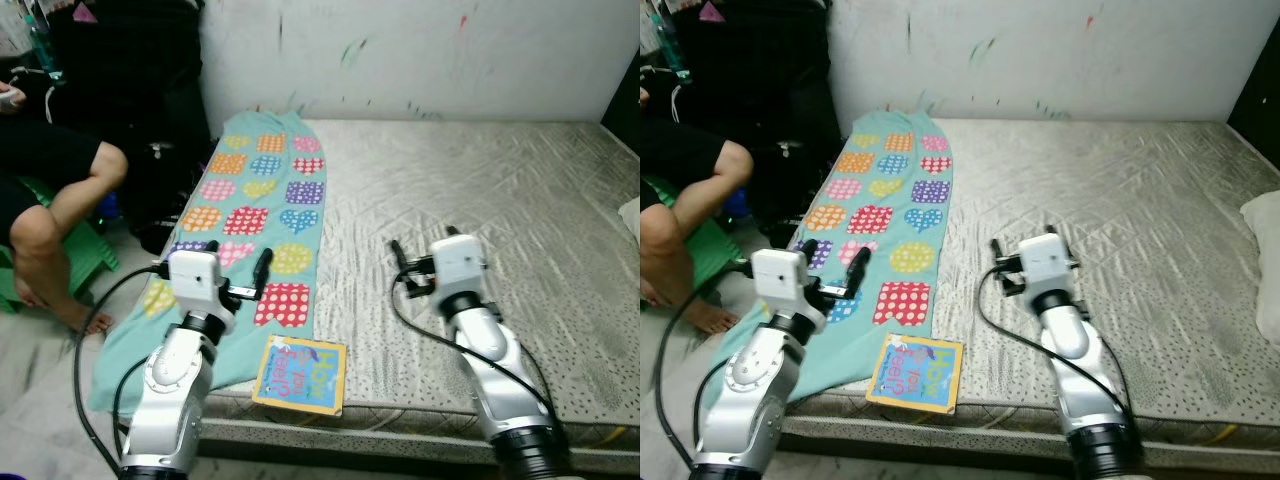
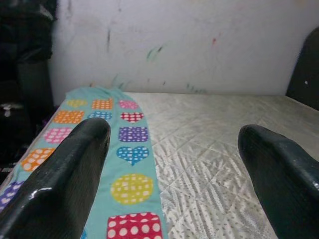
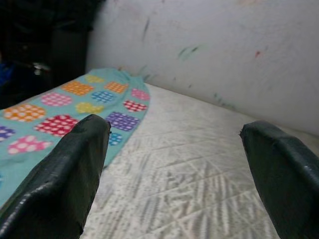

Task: Clean up the room

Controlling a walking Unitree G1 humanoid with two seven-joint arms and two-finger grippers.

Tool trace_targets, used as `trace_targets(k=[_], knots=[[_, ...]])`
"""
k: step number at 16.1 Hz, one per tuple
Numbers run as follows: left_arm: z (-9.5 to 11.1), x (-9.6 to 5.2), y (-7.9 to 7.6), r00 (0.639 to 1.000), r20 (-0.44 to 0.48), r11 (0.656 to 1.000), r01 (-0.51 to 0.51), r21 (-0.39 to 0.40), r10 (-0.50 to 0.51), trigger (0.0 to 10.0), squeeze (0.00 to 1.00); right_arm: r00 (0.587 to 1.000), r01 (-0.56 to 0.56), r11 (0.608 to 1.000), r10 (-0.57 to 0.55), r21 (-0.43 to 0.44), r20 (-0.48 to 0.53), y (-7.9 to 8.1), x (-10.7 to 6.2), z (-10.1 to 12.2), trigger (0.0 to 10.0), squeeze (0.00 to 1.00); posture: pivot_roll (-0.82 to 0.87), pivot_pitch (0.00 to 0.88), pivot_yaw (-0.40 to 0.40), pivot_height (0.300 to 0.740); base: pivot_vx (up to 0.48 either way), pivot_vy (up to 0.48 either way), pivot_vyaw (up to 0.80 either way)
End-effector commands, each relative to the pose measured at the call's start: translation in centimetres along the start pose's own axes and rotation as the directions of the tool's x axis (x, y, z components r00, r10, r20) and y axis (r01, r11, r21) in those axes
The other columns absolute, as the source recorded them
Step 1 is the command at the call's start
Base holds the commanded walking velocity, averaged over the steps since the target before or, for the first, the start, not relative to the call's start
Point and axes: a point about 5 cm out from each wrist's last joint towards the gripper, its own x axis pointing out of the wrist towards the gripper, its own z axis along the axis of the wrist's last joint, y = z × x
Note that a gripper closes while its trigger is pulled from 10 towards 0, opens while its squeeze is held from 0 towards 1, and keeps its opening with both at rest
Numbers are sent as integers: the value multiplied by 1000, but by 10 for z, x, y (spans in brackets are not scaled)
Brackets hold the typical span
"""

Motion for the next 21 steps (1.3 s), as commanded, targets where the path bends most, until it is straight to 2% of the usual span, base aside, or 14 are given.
trace_targets(k=[1, 10, 20, 21], knots=[[-2, -1, 5, 1000, -17, 1000, -17, 20, 17, 10000, 0, 1000, -12, 1000, 12, 9, 9, 3, 1, 2, 10000, 0, -80, 0, 34, 740, 0, -274, 0], [-2, 1, 4, 1000, -16, 1000, -13, 20, 14, 10000, 0, 1000, -12, 1000, 12, 6, 9, 3, 2, 1, 10000, 0, -83, 0, 36, 740, 0, -261, 0], [-2, 2, 4, 1000, -14, 1000, -11, 24, 12, 10000, 0, 1000, -16, 1000, 16, 1, 13, 3, 3, 1, 10000, 0, -83, 0, 36, 740, 0, -48, 0], [-1, 2, 3, 1000, -7, 1000, -17, -4, 17, 10000, 0, 1000, -17, 1000, 17, 2, 13, 4, 3, 1, 10000, 0, -84, 0, 37, 740, 0, 0, 0]])
